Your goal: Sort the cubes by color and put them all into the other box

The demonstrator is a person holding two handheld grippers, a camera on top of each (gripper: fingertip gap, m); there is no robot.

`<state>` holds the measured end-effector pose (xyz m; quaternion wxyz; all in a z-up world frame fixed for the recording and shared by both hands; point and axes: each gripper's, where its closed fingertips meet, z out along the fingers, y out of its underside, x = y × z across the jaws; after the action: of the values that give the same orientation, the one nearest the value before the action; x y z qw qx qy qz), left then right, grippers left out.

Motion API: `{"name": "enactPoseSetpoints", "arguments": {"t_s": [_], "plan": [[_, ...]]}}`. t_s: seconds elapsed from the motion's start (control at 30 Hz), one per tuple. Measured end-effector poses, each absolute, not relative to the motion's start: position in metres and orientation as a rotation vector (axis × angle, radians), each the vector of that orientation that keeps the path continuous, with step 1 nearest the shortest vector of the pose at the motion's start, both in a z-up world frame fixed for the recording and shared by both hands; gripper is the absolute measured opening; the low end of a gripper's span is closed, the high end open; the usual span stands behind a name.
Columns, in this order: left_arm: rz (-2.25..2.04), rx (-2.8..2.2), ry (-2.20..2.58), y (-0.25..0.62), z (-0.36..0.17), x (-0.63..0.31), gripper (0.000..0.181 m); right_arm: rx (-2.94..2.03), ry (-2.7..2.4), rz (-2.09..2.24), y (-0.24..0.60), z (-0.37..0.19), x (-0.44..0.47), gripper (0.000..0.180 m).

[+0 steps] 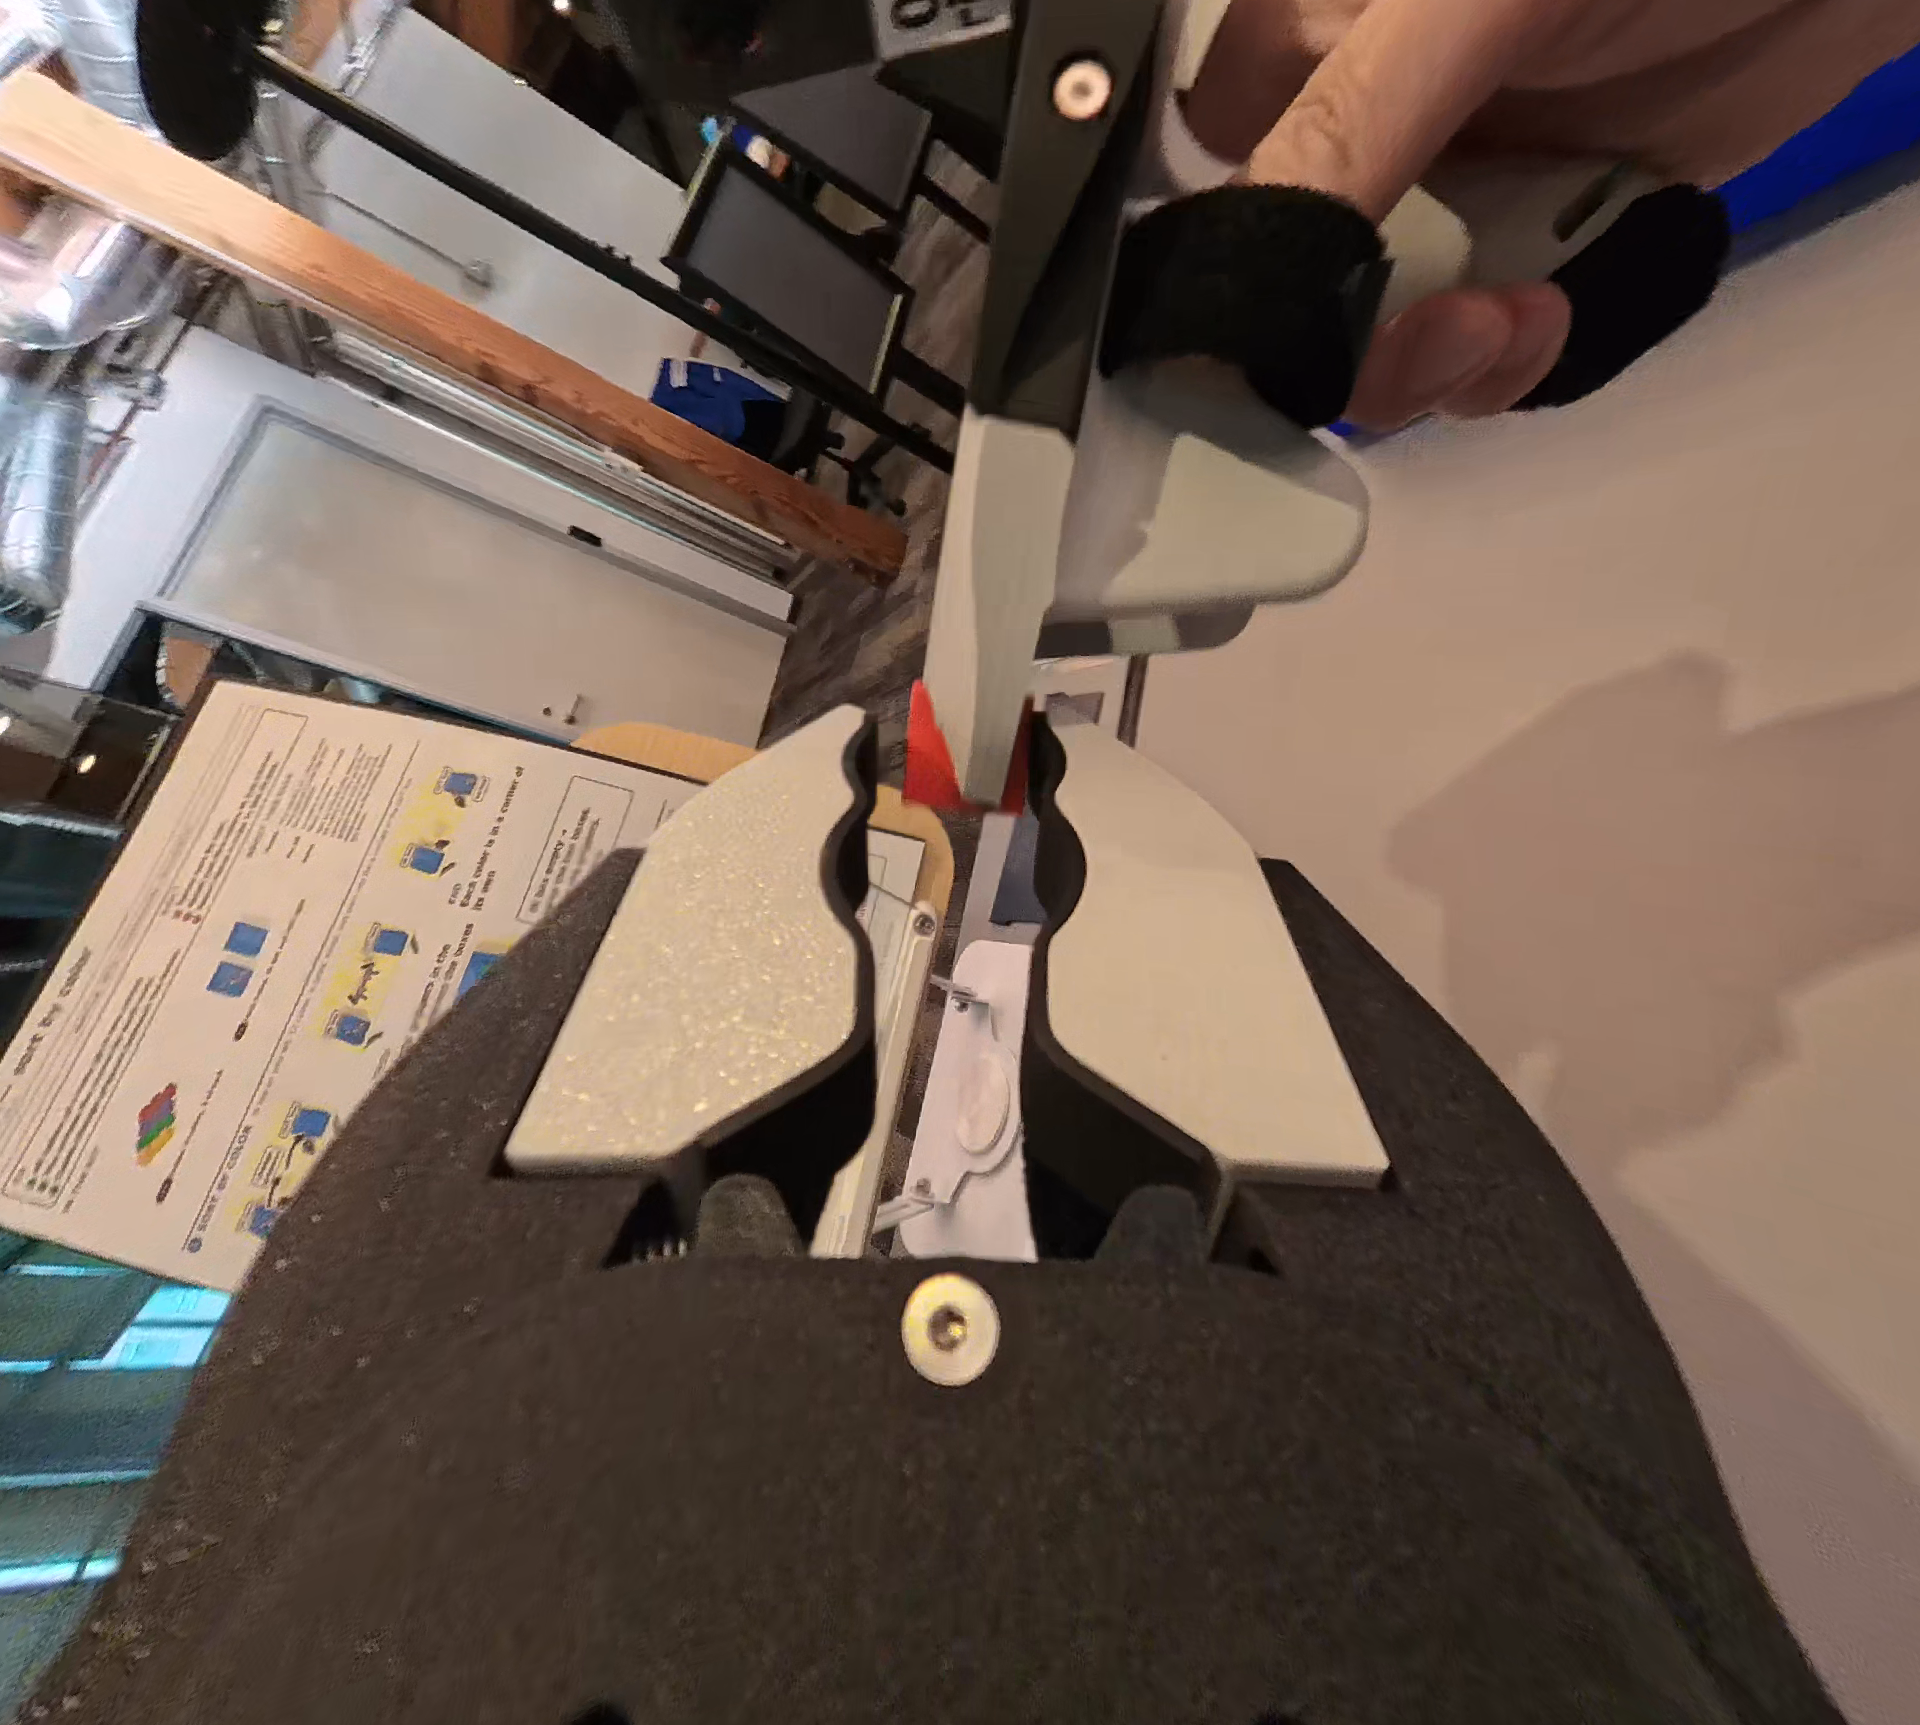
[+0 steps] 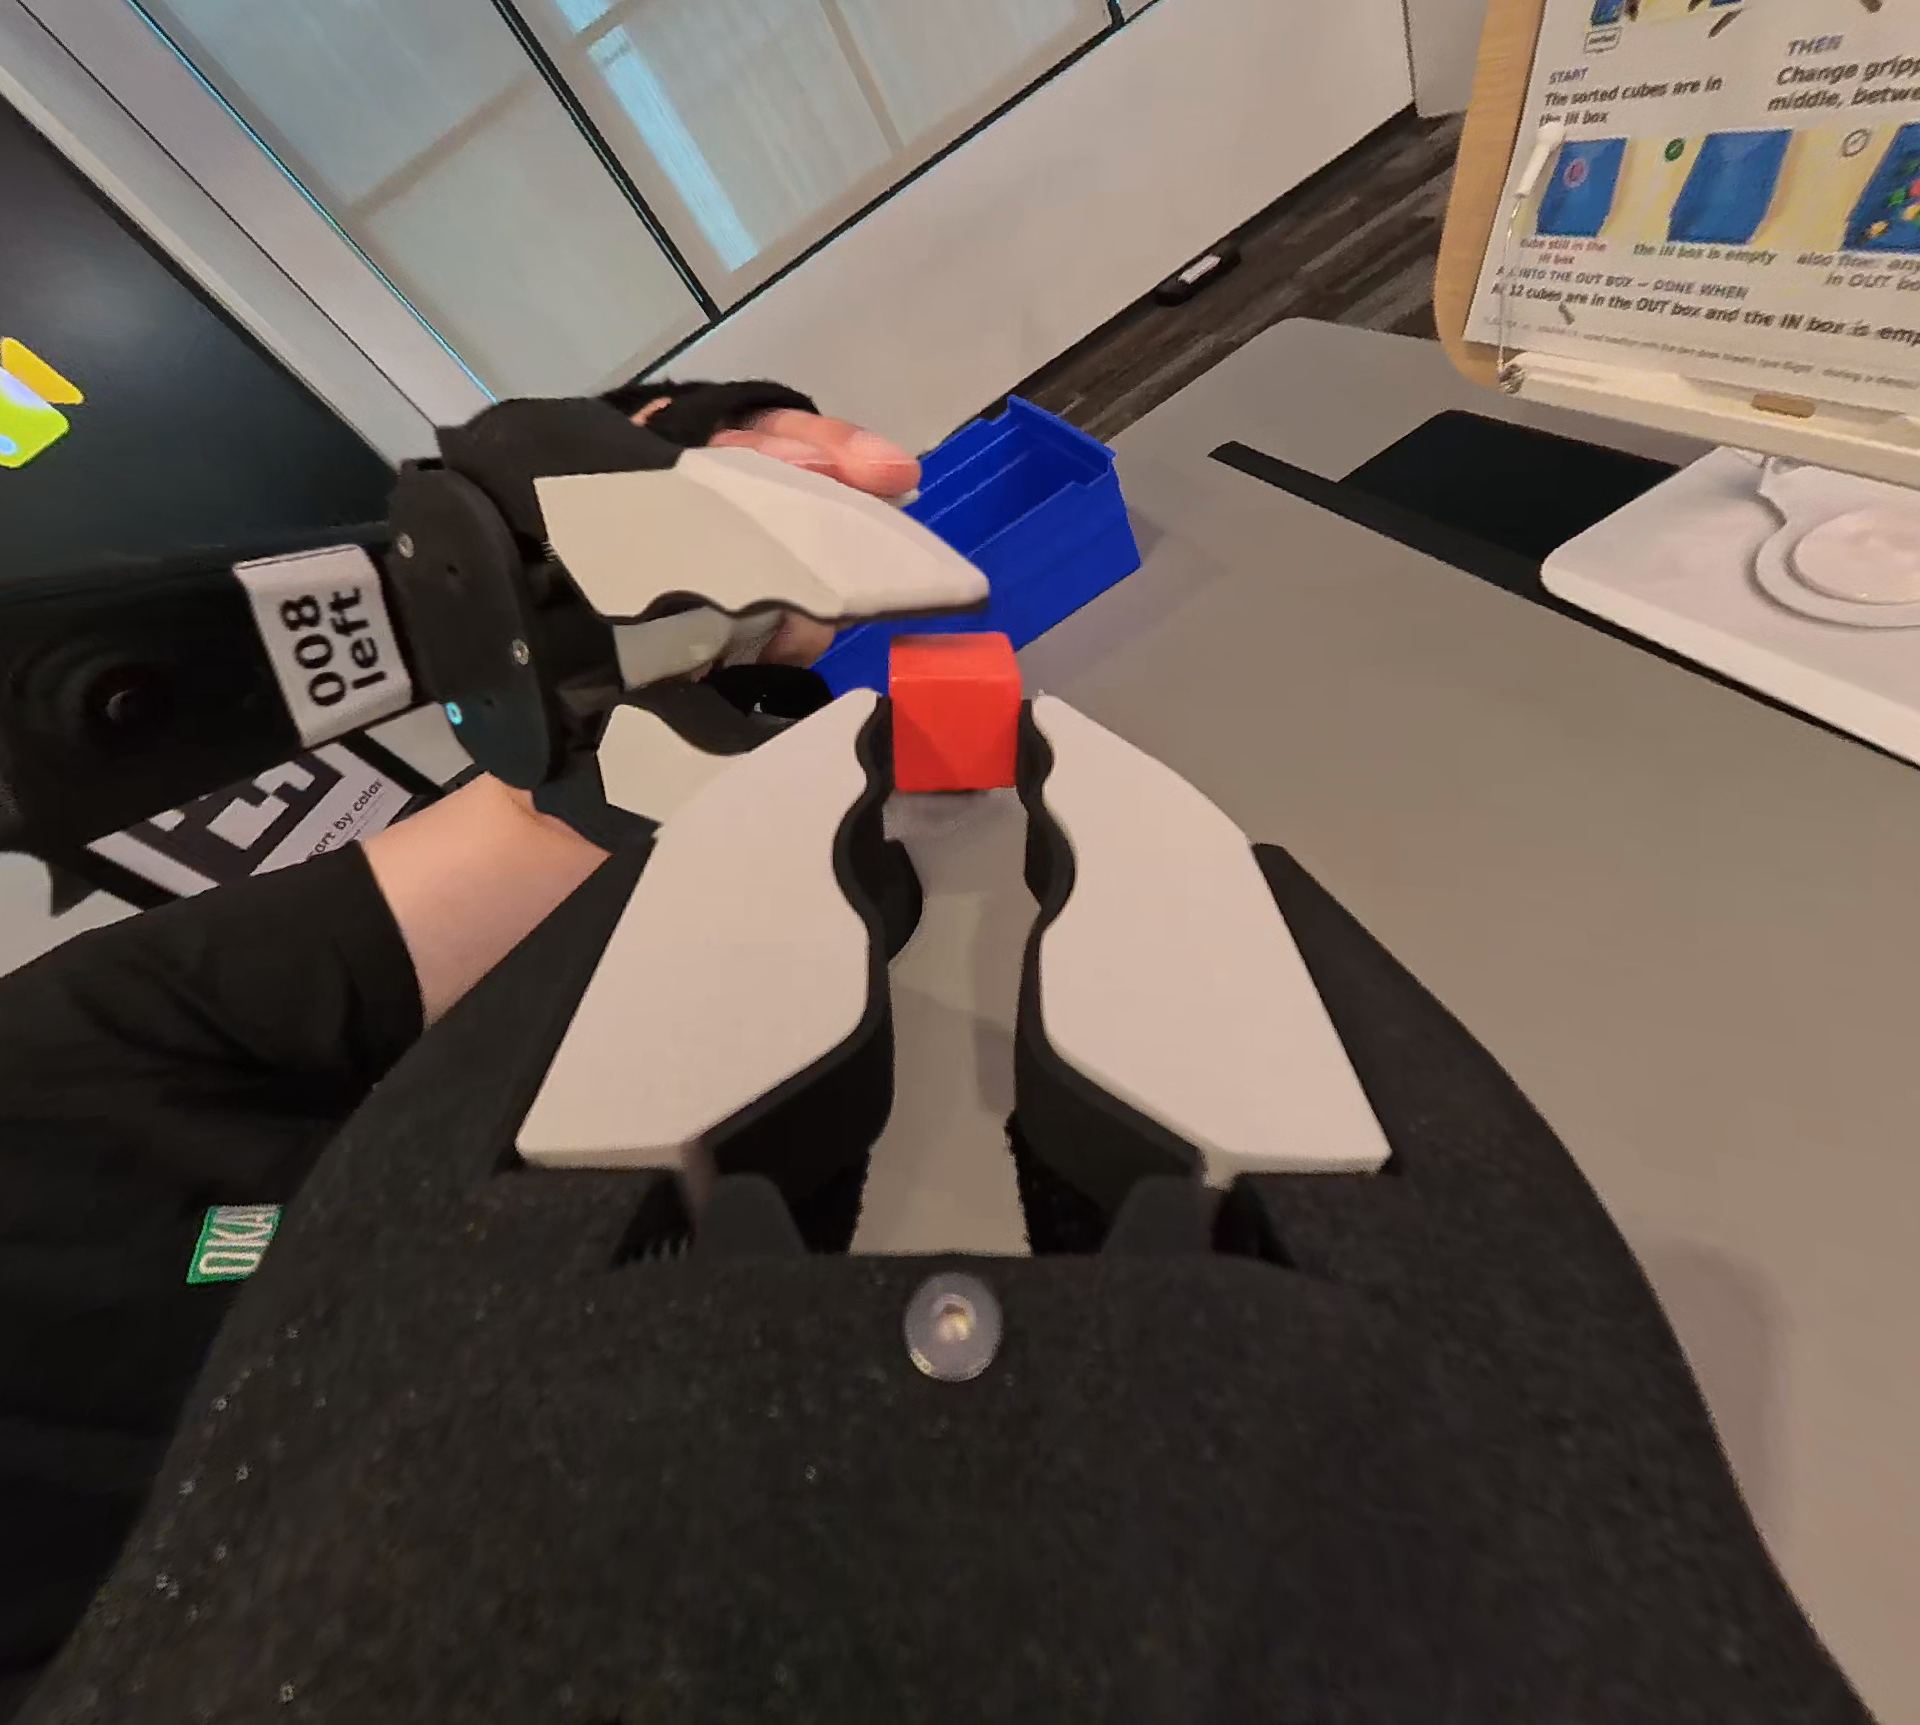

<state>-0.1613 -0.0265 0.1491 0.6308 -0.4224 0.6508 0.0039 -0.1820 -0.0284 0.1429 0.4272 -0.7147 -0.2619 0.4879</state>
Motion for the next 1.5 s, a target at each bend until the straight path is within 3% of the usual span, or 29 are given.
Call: {"name": "enactPoseSetpoints", "arguments": {"t_s": [0.1,0.2,0.27,0.37,0.5,0.77,0.97,1.13,1.23,1.37,1.5], "plan": [[0.038,-1.052,1.485,-0.029,0.135,-0.181,0.045,-1.791,-0.644,1.131,-0.041,0.151,-0.135,0.022],[0.127,-1.107,1.502,-0.036,0.114,-0.231,0.047,-1.913,-0.566,0.685,-0.046,0.146,-0.006,0.022],[0.188,-1.137,1.485,-0.038,0.103,-0.268,0.041,-2.183,-0.455,0.352,-0.050,0.101,0.108,0.022],[0.188,-1.241,1.464,-0.040,0.082,-0.304,0.036,-2.550,-0.286,0.348,-0.073,0.010,0.206,0.022],[0.234,-1.326,1.450,-0.033,0.058,-0.320,0.036,-2.651,-0.202,0.291,-0.063,-0.066,0.244,0.022],[0.264,-1.382,1.439,-0.039,0.051,-0.327,0.035,-2.755,-0.179,0.333,-0.029,-0.119,0.253,0.022],[0.295,-1.427,1.403,-0.038,0.054,-0.341,0.035,-2.772,-0.196,0.276,-0.024,-0.122,0.257,0.026],[0.316,-1.516,1.266,-0.056,0.059,-0.382,0.036,-2.375,-0.156,0.338,-0.062,-0.036,0.249,0.044],[0.384,-1.620,1.108,-0.058,0.055,-0.427,0.035,-2.175,-0.172,0.150,-0.105,0.001,0.267,0.048],[0.518,-1.867,0.852,-0.040,0.044,-0.507,0.039,-2.333,-0.059,-0.277,-0.135,-0.009,0.342,0.052],[0.376,-2.069,0.653,-0.031,0.018,-0.541,0.066,-2.605,0.047,-0.166,-0.128,-0.050,0.359,0.056]]}}
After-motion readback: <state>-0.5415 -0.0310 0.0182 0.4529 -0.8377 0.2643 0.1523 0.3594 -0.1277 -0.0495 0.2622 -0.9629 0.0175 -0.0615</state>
